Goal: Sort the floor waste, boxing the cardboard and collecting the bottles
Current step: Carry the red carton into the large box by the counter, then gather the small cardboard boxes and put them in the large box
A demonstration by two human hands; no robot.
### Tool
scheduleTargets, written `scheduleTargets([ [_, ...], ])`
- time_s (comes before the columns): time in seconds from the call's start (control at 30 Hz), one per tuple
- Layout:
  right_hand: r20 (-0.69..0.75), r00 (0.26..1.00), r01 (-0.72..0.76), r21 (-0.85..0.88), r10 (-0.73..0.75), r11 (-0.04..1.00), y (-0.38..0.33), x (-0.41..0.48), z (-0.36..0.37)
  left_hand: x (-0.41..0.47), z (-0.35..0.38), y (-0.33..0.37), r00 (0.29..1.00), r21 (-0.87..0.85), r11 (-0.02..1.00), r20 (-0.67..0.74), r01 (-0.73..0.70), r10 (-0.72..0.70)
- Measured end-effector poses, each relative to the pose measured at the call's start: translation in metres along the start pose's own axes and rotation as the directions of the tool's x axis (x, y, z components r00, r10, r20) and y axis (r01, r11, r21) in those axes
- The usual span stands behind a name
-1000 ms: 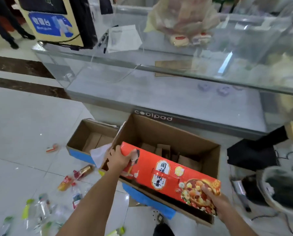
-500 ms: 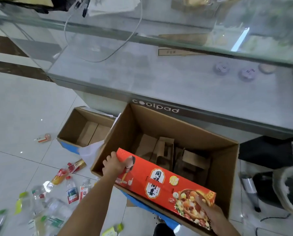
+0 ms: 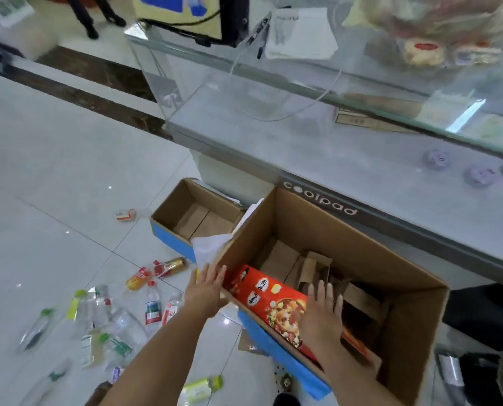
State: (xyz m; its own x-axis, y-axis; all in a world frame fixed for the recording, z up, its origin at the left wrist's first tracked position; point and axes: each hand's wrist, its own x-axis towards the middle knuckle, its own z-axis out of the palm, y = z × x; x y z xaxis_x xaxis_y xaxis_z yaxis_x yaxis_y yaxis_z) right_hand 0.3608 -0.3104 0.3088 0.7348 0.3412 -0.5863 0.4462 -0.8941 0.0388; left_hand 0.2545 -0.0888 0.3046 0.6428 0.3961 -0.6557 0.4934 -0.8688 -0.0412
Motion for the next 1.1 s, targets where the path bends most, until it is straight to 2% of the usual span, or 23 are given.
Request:
scheduleTargets([
  [0.1, -0.049, 0.945, 0.317, -0.105, -0.324, 0.942, -0.078, -0.019, -0.008, -0.038, 0.012, -0.053, 0.996, -0.033, 0.996, 0.002, 0.085, -0.085],
  [0.17, -0.111, 0.881, 0.446, -0.126, -0.459, 0.886, -0.128, -0.036, -0.008, -0.064, 0.027, -0.088, 0.988, -0.074, 0.985, 0.014, 0.155, -0.154],
  [0.3, 0.064, 0.776, 0.627, -0.179, -0.627, 0.758, -0.225, -0.064, 0.023, -0.114, 0.082, -0.161, 0.948, -0.190, 0.929, 0.043, 0.317, -0.314],
  [0.53, 0.246, 0.635, 0.760, -0.367, -0.732, 0.536, -0.327, -0.066, 0.118, -0.157, 0.236, -0.233, 0.848, -0.367, 0.767, 0.162, 0.527, -0.505],
  [0.77, 0.327, 0.495, 0.847, -0.389, -0.805, 0.363, -0.392, -0.014, 0.288, -0.107, 0.428, -0.234, 0.732, -0.475, 0.573, 0.279, 0.668, -0.622],
  [0.93, 0.423, 0.299, 0.905, -0.411, -0.856, 0.113, -0.447, 0.017, 0.433, -0.050, 0.556, -0.230, 0.642, -0.498, 0.452, 0.323, 0.740, -0.695],
  [1.1, 0.483, 0.103, 0.879, -0.454, -0.869, -0.148, -0.497, 0.043, 0.542, 0.000, 0.660, -0.238, 0.547, -0.523, 0.327, 0.348, 0.787, -0.761],
])
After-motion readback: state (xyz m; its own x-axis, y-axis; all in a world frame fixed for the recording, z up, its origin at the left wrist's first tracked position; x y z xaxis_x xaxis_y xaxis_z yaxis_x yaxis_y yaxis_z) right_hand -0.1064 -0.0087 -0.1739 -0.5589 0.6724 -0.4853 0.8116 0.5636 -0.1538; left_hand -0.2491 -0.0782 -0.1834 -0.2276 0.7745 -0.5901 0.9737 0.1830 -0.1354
